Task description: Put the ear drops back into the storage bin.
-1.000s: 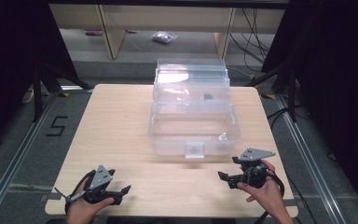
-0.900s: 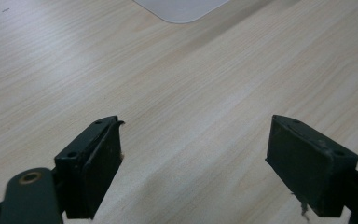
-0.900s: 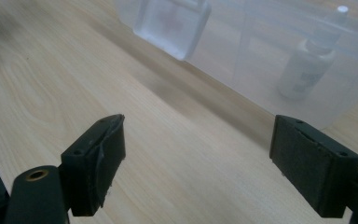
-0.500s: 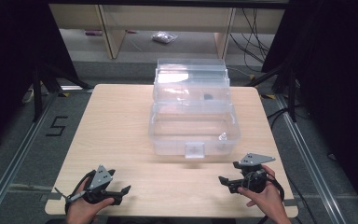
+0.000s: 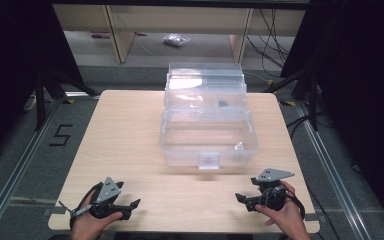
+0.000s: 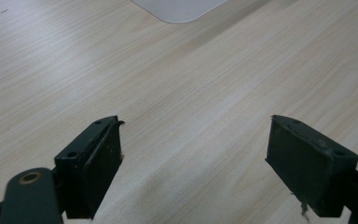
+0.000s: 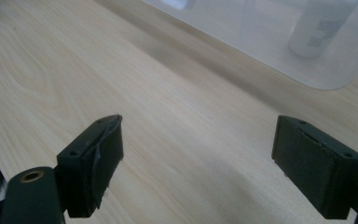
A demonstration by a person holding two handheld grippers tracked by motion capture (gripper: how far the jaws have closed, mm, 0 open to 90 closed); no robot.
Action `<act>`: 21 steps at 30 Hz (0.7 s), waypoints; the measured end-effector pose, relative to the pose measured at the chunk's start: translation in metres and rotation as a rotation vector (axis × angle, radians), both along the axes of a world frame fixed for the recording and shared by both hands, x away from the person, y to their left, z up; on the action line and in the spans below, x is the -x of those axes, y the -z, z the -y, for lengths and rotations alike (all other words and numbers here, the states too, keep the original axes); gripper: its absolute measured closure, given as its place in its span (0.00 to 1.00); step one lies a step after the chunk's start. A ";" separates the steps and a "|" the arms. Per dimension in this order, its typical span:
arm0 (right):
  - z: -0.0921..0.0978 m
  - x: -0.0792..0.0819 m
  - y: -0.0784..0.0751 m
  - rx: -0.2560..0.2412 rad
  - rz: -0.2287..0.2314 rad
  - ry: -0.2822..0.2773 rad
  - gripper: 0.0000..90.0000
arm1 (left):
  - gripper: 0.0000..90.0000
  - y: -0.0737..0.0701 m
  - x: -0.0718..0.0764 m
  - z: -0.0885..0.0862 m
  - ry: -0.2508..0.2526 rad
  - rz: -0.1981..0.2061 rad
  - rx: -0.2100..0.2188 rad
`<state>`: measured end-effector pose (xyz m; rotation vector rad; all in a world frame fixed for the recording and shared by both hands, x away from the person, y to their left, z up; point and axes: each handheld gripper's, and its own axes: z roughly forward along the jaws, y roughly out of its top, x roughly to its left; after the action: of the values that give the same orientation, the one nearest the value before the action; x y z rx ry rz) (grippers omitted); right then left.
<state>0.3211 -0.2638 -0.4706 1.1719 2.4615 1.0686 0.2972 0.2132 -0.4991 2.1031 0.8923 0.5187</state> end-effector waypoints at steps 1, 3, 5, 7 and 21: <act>0.000 0.000 0.001 -0.002 -0.001 0.000 0.19 | 0.19 0.000 0.000 0.000 0.000 0.000 -0.001; 0.001 0.000 0.003 0.012 0.008 -0.008 0.19 | 0.19 0.000 0.000 0.000 0.001 0.001 -0.002; 0.002 0.001 0.006 0.023 0.015 -0.005 0.19 | 0.19 0.000 0.000 0.000 0.001 0.001 -0.001; 0.001 0.004 0.009 0.006 -0.009 0.026 0.19 | 0.19 0.000 0.000 0.000 0.001 0.002 0.000; 0.007 0.004 0.013 0.041 -0.010 0.012 0.19 | 0.19 0.001 0.000 0.001 -0.001 -0.001 0.020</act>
<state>0.3174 -0.2705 -0.4833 1.1818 2.4684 1.0067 0.2968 0.2118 -0.4998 2.0851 0.8962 0.5072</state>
